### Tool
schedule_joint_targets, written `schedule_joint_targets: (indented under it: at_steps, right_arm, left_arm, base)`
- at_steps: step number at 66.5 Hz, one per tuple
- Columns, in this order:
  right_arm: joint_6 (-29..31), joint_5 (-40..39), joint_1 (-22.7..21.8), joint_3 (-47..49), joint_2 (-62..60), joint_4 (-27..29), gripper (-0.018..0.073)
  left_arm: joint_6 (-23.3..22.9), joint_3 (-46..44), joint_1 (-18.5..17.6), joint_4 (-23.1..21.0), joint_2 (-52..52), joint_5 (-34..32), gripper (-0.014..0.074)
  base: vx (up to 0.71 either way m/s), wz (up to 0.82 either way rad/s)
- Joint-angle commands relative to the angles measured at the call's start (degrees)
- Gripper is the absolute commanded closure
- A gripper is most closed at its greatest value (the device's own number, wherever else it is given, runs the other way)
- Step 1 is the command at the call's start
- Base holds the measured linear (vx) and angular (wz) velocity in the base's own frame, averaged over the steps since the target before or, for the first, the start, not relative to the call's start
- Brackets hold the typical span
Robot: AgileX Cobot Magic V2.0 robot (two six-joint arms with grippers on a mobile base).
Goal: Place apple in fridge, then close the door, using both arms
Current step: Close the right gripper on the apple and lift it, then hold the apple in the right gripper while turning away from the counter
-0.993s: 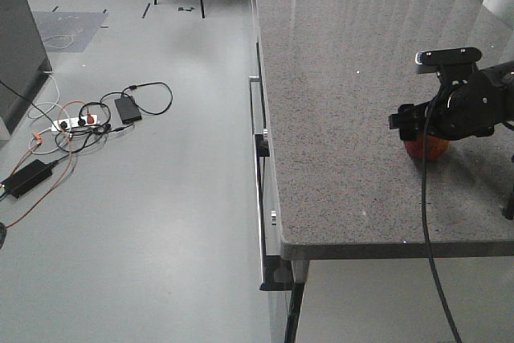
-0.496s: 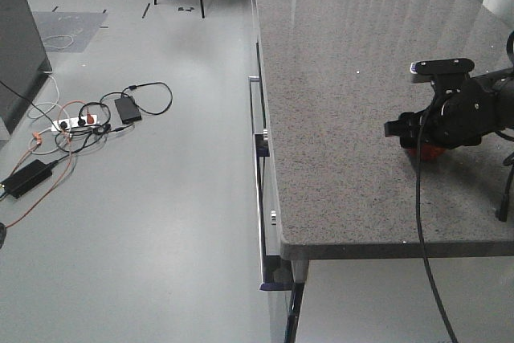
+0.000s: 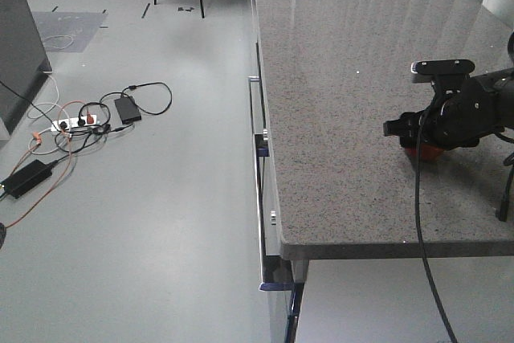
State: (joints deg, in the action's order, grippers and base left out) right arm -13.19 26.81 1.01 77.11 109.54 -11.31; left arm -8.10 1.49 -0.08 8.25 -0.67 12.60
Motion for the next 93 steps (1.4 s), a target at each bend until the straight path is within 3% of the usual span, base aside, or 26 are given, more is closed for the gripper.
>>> schedule_joint_targets:
  at_steps: [1, 32, 54, 79, 93]
  right_arm:
    - [-0.07, -1.72, -0.10, 1.74, -5.02, -0.16, 0.0413]
    - [0.41, -1.14, -0.10, -1.38, -21.78, -0.67, 0.0406]
    - [0.41, -12.58, -0.10, -19.94, -42.51, -0.67, 0.0406]
    - [0.68, -10.13, -0.10, -39.23, -64.90, 1.93, 0.0406]
    - [2.01, -6.30, -0.10, -44.24, -72.68, 1.39, 0.0406]
  left_arm:
    - [-0.28, 1.08, -0.02, -0.30, -0.80, -4.12, 0.0602]
    - [-0.28, 1.08, -0.02, -0.30, -0.80, -4.12, 0.0602]
    - [-0.28, 1.08, -0.02, -0.30, -0.80, -4.12, 0.0602]
    - [-0.28, 1.08, -0.02, -0.30, -0.80, -4.12, 0.0602]
    - [-0.28, 1.08, -0.02, -0.30, -0.80, -4.12, 0.0602]
  base:
    - [0.00, 0.00]
    - [0.00, 0.00]
    - [0.00, 0.00]
    - [0.00, 0.00]
    - [0.00, 0.00]
